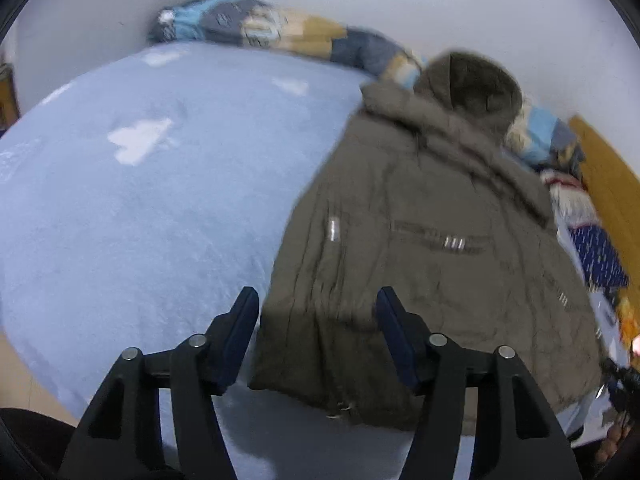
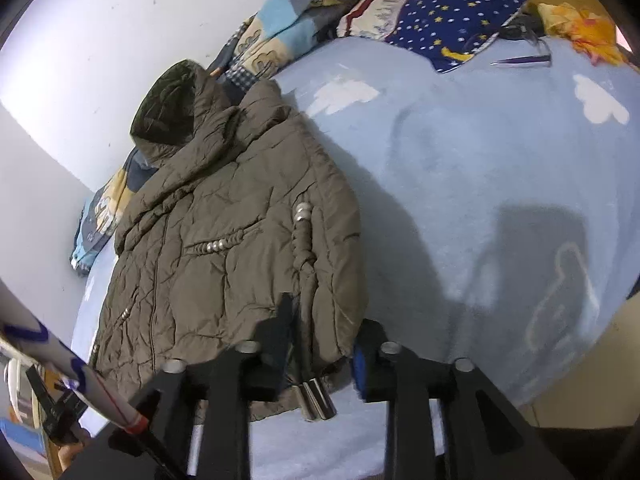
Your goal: Fold large clothes
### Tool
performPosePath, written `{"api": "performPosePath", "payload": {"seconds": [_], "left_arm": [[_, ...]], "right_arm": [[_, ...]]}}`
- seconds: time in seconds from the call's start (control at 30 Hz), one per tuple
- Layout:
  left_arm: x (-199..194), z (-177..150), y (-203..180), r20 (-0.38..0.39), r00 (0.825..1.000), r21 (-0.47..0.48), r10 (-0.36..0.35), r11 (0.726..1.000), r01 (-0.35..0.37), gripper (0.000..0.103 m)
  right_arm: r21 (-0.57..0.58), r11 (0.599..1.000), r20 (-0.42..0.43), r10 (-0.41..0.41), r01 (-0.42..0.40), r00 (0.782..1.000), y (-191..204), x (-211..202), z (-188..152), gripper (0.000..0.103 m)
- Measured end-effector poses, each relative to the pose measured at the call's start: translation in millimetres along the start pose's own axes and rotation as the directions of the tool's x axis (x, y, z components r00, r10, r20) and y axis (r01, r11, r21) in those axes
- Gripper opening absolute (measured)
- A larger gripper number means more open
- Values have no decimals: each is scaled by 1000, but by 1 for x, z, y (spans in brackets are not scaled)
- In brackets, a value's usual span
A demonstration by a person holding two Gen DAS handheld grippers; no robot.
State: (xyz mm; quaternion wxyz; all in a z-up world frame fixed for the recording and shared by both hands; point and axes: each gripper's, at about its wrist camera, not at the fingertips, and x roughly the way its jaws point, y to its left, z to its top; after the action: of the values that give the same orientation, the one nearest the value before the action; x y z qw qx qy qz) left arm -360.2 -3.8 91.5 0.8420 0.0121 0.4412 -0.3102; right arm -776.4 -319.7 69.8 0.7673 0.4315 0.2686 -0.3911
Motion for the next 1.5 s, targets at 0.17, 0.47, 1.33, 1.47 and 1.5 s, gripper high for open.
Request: {"api": "performPosePath", "payload": {"seconds": [0.17,0.47,1.33,1.47,1.5], "left_arm": [[-36,12,-17,70,997,44,-34,999,31,60],[-114,56,-100,138,964,187,-229,962,202,60],[-152,145,-199,191,900,321,-391,892,319,63],[-72,144,-183,136,956,276,-260,937,216,63],[-45,144,-180,120,967,266,-225,945,187,63]], "right_arm": [[-20,998,81,-55,57,995,3,-27,5,41],[-203,972,168,156,-120,974,79,-94,30,41],[-437,869,250,364,-231,897,213,-168,84,48],[-442,872,190,321,-211,928,227,-136,94,48],[-437,874,178,315,-212,932,228,-129,97,48]]}}
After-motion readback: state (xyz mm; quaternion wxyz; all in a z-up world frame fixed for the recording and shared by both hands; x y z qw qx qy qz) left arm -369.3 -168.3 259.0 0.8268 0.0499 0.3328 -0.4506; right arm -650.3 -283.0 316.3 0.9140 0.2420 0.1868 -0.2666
